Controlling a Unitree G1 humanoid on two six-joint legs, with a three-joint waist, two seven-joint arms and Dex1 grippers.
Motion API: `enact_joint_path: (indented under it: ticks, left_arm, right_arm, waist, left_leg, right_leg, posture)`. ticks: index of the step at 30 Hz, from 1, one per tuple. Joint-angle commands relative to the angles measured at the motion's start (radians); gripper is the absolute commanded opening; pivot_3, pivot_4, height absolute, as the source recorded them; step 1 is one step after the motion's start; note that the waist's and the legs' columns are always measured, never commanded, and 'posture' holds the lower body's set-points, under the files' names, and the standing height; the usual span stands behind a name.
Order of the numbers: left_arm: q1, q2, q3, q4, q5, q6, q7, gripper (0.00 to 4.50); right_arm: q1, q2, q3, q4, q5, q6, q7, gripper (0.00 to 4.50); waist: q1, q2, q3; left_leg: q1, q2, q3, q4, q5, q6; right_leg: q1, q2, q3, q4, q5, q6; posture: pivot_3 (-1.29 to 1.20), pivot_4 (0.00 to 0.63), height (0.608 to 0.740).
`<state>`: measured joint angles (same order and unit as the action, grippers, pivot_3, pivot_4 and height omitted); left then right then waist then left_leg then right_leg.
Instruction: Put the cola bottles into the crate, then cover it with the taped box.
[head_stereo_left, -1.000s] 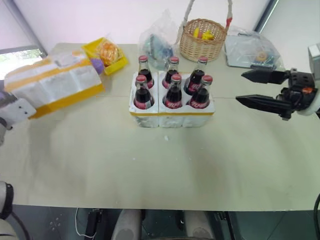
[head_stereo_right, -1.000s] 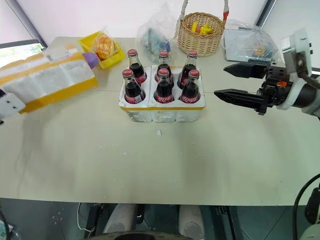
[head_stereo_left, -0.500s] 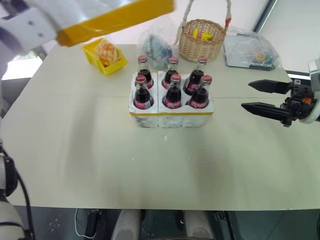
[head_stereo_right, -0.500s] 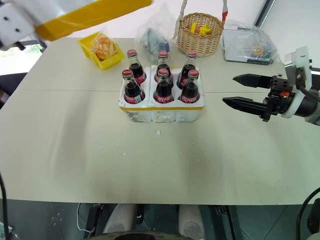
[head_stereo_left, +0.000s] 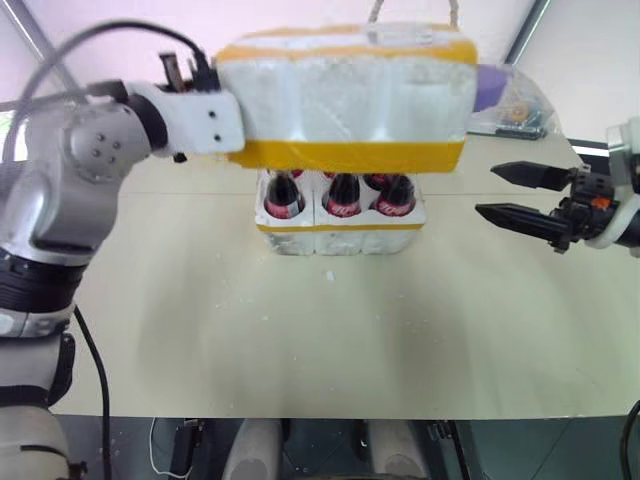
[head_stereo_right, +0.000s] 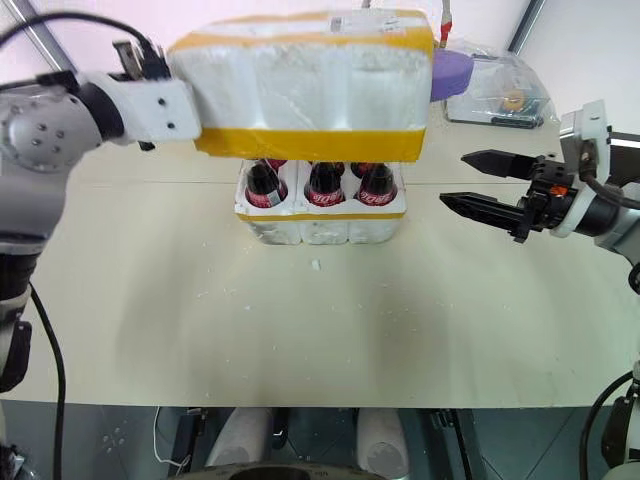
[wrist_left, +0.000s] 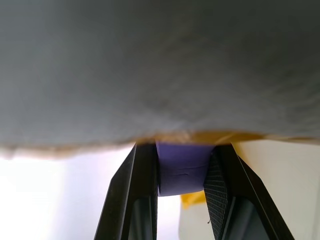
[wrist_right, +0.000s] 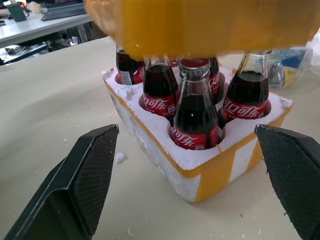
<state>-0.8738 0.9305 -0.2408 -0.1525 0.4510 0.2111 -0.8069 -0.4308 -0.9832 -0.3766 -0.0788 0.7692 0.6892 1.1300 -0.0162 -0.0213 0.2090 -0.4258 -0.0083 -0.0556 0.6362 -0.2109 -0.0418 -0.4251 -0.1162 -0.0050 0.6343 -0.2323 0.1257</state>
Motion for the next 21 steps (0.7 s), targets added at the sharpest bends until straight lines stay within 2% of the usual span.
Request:
enact_joint_path:
  ticks: [1, 8, 14, 20, 21]
  left_arm:
    - [0.004, 0.012, -0.015, -0.052, 0.098, 0.0, -0.006, 1.1]
    - [-0.013, -0.054, -0.053, -0.035, 0.206, -0.014, 0.01, 1.1]
    - [0.04, -0.074, -0.047, -0.085, 0.216, -0.014, -0.034, 1.1]
    - [0.076, -0.077, -0.03, -0.096, 0.233, -0.062, 0.006, 1.1]
    - [0.081, -0.077, -0.025, -0.097, 0.237, -0.07, 0.016, 1.4]
  right_arm:
    - [-0.002, 0.004, -0.042, -0.033, 0.026, -0.01, -0.011, 4.5]
    - [0.005, 0.022, -0.045, -0.047, 0.032, -0.011, -0.028, 4.5]
    - [-0.003, 0.03, -0.04, -0.037, 0.029, -0.022, -0.035, 4.5]
    - [0.01, 0.025, -0.028, -0.041, 0.017, -0.034, -0.025, 4.5]
    - [0.009, 0.023, -0.028, -0.039, 0.017, -0.034, -0.024, 4.5]
  waist:
    - [0.002, 0.0, 0.0]
    - [0.003, 0.0, 0.0]
    - [0.002, 0.0, 0.0]
    - [0.004, 0.0, 0.0]
    - [0.005, 0.0, 0.0]
  left_leg:
    - [0.0, 0.0, 0.0, 0.0, 0.0, 0.0]
    - [0.0, 0.0, 0.0, 0.001, 0.0, 0.0]
    - [0.0, 0.0, 0.0, 0.001, 0.0, 0.0]
    - [0.0, 0.0, 0.0, 0.002, 0.0, 0.0]
    - [0.0, 0.0, 0.0, 0.002, 0.0, 0.0]
  right_leg:
    - [0.0, 0.0, 0.0, 0.0, 0.0, 0.0]
    - [0.0, 0.0, 0.0, 0.0, 0.0, 0.0]
    - [0.0, 0.0, 0.0, 0.0, 0.0, 0.0]
    - [0.001, 0.0, 0.0, 0.0, 0.0, 0.0]
    - [0.001, 0.0, 0.0, 0.0, 0.0, 0.0]
  posture:
    - [0.0, 0.15, 0.737]
    - [0.0, 0.15, 0.737]
    - [0.0, 0.15, 0.737]
    - [0.0, 0.15, 0.737]
    - [0.0, 0.15, 0.737]
